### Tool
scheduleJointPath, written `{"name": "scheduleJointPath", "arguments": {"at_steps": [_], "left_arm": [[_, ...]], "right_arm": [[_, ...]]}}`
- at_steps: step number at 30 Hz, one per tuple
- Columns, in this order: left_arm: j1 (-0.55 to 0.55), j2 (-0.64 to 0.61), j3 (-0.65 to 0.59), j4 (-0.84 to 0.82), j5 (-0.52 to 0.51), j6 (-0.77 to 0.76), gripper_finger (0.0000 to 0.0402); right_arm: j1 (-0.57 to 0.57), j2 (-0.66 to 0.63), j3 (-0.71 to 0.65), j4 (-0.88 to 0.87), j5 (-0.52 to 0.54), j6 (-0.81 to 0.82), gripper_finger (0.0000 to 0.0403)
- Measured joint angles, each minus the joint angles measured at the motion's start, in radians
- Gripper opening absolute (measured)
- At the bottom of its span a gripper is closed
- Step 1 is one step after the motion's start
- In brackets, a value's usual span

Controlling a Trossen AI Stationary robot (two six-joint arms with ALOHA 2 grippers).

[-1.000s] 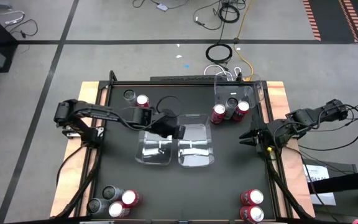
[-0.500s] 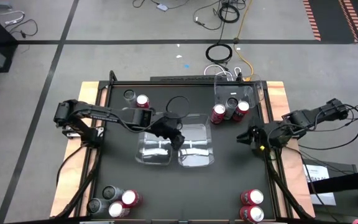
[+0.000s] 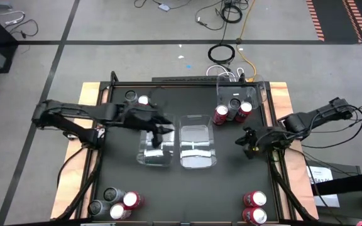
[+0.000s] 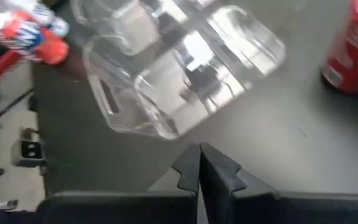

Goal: Sort soda cans
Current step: Adjust the bottom right transparent bin

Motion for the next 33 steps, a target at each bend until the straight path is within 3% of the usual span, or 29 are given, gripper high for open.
{"name": "scheduleJointPath", "arguments": {"at_steps": [9, 12, 24, 33], "left_arm": [[0.038, -0.24, -0.191, 0.014, 0.001, 0.068, 0.017], [0.063, -0.313, -0.248, 0.051, 0.032, 0.111, 0.017], [0.221, -0.473, -0.402, 0.107, 0.275, 0.205, 0.017], [0.236, -0.477, -0.406, 0.061, 0.356, 0.227, 0.017]], "right_arm": [[-0.015, 0.237, 0.04, -0.07, -0.011, 0.236, 0.0], [-0.059, 0.326, 0.04, -0.056, -0.065, 0.286, 0.0], [-0.317, 0.548, 0.04, 0.263, -0.25, 0.114, 0.0], [-0.336, 0.637, 0.04, 0.472, -0.298, 0.122, 0.0]]}}
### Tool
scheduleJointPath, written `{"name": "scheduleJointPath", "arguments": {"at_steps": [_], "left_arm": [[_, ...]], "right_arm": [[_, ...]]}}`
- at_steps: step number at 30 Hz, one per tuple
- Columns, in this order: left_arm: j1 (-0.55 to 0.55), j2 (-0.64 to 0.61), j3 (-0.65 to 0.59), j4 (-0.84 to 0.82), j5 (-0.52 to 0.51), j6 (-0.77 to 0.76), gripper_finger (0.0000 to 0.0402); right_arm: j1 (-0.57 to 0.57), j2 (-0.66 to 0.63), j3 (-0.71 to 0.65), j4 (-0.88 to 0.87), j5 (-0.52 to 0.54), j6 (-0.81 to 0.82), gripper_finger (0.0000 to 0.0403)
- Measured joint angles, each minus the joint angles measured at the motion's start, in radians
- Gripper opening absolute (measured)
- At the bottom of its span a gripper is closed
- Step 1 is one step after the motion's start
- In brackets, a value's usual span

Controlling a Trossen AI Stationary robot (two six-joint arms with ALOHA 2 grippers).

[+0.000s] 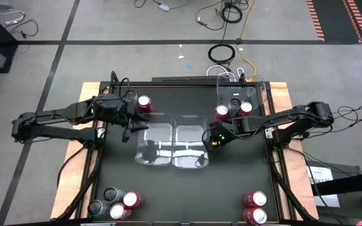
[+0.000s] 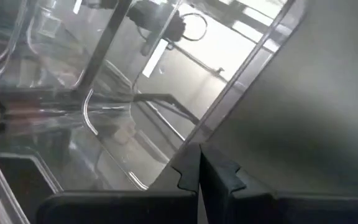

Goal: Sort soda cans
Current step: Adjust the bottom right transparent bin, then put the red-white soda can into the bottom right transparent bin

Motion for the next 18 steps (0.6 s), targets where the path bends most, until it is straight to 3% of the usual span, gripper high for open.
{"name": "scheduleJointPath", "arguments": {"at_steps": [10, 18], "left_arm": [[0.0, -0.005, 0.0, -0.056, 0.004, 0.0, 0.017], [0.0, -0.028, 0.001, -0.05, 0.004, 0.001, 0.017]], "right_arm": [[0.0, -0.029, 0.0, -0.032, 0.01, 0.041, 0.0], [-0.012, -0.185, 0.003, -0.171, 0.055, 0.072, 0.0]]}}
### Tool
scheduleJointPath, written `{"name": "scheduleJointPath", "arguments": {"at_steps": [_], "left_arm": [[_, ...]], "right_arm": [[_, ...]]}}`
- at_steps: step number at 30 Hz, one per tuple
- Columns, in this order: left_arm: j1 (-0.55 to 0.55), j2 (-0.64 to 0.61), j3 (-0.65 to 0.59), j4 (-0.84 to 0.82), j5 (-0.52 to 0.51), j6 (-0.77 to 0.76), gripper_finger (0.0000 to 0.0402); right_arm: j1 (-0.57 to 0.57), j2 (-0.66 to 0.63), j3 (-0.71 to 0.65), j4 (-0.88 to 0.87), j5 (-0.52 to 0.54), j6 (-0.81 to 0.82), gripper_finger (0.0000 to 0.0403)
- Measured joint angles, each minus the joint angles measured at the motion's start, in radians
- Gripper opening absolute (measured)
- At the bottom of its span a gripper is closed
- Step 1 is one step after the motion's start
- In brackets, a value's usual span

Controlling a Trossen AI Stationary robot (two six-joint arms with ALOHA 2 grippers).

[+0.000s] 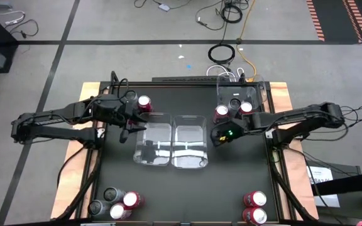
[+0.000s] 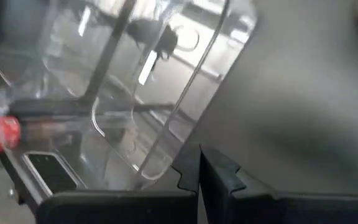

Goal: Sort soda cans
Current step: Put the red-white soda can into the bottom right transparent bin

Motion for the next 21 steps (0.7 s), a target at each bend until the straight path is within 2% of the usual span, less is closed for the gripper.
{"name": "scheduleJointPath", "arguments": {"at_steps": [6, 13, 18, 21], "left_arm": [[0.0, -0.003, 0.0, 0.019, 0.0, 0.0, 0.017], [0.0, -0.002, 0.0, 0.065, -0.012, -0.002, 0.017], [0.0, -0.002, 0.0, 0.078, -0.013, -0.002, 0.017], [0.0, -0.002, 0.0, 0.078, -0.015, -0.003, 0.017]], "right_arm": [[-0.012, -0.1, 0.118, -0.237, 0.094, -0.038, 0.0], [-0.082, -0.118, 0.322, -0.521, 0.219, -0.195, 0.0], [-0.201, -0.128, 0.358, -0.581, 0.202, -0.366, 0.0], [-0.313, -0.142, 0.332, -0.582, 0.09, -0.484, 0.0]]}}
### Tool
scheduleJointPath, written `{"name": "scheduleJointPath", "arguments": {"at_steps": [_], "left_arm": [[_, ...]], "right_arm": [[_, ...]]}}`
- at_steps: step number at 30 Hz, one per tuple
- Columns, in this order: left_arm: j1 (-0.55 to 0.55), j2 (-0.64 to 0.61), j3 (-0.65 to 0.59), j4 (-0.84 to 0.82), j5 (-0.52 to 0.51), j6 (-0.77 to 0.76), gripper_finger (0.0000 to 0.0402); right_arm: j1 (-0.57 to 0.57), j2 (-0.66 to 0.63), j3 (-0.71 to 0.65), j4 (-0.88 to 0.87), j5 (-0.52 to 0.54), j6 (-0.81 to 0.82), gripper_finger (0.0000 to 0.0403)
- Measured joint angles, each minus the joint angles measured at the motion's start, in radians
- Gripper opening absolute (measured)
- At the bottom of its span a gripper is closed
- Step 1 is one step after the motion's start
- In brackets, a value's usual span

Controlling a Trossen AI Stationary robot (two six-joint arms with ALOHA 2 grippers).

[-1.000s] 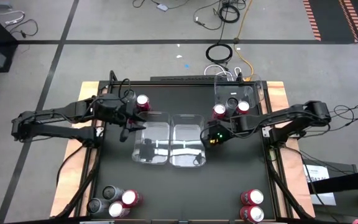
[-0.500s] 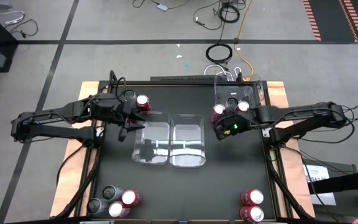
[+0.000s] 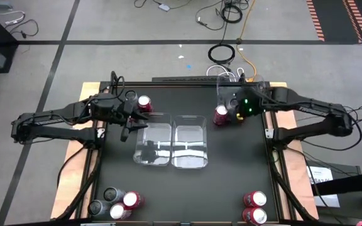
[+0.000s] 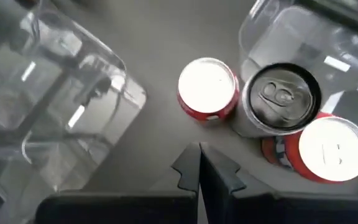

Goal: Sort soda cans
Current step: Put the red-white soda can into the bottom right transparent bin

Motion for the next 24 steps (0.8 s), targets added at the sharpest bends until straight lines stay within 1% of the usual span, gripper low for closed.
{"name": "scheduleJointPath", "arguments": {"at_steps": [3, 5, 10, 16, 20, 24], "left_arm": [[0.0, 0.0, 0.0, 0.0, 0.0, -0.002, 0.017], [0.0, 0.0, 0.0, 0.0, 0.0, -0.002, 0.017], [0.0, 0.001, 0.0, 0.017, -0.002, -0.002, 0.017], [0.0, 0.001, 0.0, 0.028, -0.057, -0.002, 0.017], [0.0, 0.001, 0.0, 0.028, -0.091, -0.003, 0.017], [0.0, 0.001, 0.0, 0.041, -0.095, -0.003, 0.017]], "right_arm": [[-0.11, -0.013, -0.034, 0.049, -0.14, -0.131, 0.0], [-0.169, -0.015, -0.037, 0.07, -0.183, -0.204, 0.0], [-0.255, -0.015, -0.024, 0.129, -0.193, -0.36, 0.0], [-0.283, 0.007, 0.049, 0.131, -0.196, -0.558, 0.0], [-0.284, 0.061, 0.126, 0.093, -0.196, -0.618, 0.0012], [-0.284, 0.153, 0.2, 0.019, -0.193, -0.67, 0.0034]]}}
